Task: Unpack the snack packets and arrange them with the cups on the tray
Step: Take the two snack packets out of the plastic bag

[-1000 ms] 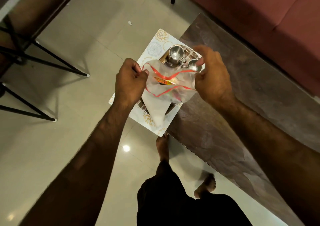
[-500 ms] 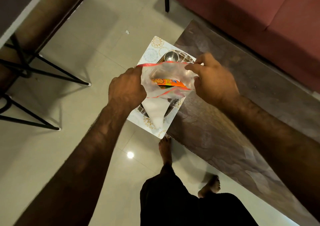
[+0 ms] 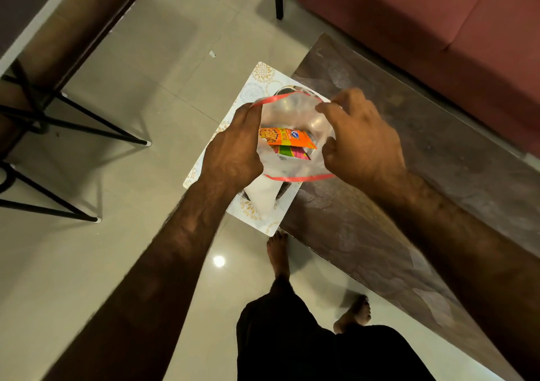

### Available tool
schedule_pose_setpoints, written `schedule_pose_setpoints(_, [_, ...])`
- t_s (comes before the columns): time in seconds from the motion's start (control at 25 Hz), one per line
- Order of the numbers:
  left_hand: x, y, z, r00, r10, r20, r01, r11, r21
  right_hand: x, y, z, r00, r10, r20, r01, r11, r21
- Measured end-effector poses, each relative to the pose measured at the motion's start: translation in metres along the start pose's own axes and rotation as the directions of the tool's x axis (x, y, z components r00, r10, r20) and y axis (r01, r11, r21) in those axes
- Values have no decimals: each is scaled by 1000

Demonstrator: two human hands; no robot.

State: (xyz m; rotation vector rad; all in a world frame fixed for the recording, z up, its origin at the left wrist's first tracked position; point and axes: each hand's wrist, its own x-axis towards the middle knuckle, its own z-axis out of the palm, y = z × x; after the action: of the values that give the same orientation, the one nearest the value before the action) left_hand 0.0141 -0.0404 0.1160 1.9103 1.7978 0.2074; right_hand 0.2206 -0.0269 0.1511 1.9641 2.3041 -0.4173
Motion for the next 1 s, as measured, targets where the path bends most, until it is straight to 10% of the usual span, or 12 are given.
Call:
schedule_pose_setpoints(0.16, [-1, 4, -3, 1000, -14, 9, 15, 997, -80, 8, -31, -2, 971, -236, 39, 230, 967, 111])
schedule_pose_setpoints(0.24, [-3, 7, -5, 1000, -28, 5, 28, 995, -96, 21, -45, 16, 969, -133, 208, 67, 952, 298])
schedule_pose_setpoints(0.28, [-5, 8, -5, 999, -39, 5, 40, 994, -104, 29, -51, 27, 944, 9, 329, -165, 878, 450])
schedule_pose_setpoints(0.36, [-9, 11, -4, 998, -60, 16, 62, 989, -132, 46, -56, 50, 776, 234, 585, -625, 409, 665])
schedule_pose_setpoints(0.52, [-17, 9, 0, 996, -79, 30, 83, 984, -161, 61, -52, 89, 544, 285, 790, -766, -217, 605])
schedule_pose_setpoints(0.8, [-25, 3, 4, 994, -81, 72, 93, 977, -194, 75, -60, 120, 296, 258, 920, -549, -742, 385])
schedule_pose_setpoints(1.0, [-25, 5, 4, 992, -77, 103, 94, 980, -173, 76, -67, 126, 311, 199, 929, -416, -850, 322])
